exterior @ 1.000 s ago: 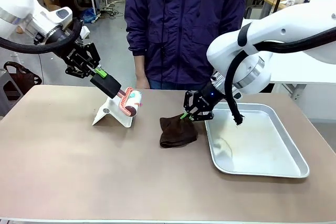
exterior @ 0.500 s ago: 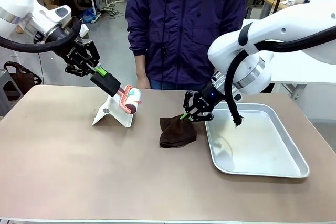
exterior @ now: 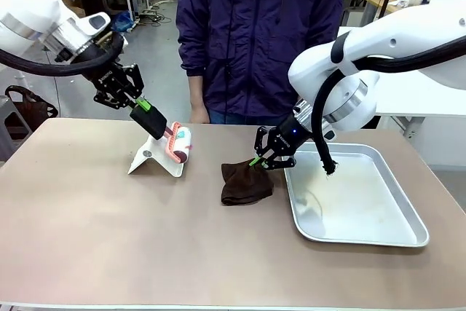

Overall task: Clean the surface of the table.
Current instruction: Return the Lint Roller and towel to their original positions.

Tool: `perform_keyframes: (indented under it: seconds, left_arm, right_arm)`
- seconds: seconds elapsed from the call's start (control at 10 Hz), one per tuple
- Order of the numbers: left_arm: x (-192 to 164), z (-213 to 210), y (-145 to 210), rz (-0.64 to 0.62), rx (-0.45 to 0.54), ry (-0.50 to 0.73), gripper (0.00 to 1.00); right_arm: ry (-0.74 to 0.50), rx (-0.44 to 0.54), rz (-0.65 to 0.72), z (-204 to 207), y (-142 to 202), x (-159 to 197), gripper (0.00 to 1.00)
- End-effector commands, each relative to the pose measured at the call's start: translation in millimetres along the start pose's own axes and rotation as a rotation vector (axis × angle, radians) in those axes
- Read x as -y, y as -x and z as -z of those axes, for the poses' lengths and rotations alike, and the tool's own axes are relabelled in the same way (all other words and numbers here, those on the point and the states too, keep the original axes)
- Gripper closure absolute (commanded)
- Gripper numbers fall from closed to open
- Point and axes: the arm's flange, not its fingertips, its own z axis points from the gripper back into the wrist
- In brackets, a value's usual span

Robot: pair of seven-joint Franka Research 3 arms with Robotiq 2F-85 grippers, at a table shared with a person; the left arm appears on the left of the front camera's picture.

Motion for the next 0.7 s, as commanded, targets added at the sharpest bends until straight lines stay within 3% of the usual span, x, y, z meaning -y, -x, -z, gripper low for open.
perform_keyframes:
  seconds: [0.0,0.6]
  left_arm:
    - [9.2,9.7,4.7,-0.043,-0.005,-0.080,0.78]
    - [6.2,23.3,-6.4,-0.067,0.007,-0.146,0.78]
  right_arm:
    - [-0.021,-0.012,0.020,-0.3,2.6,-1.8,0.88]
    - [-0.021,-0.012,0.020,-0.3,2.6,-1.8,0.88]
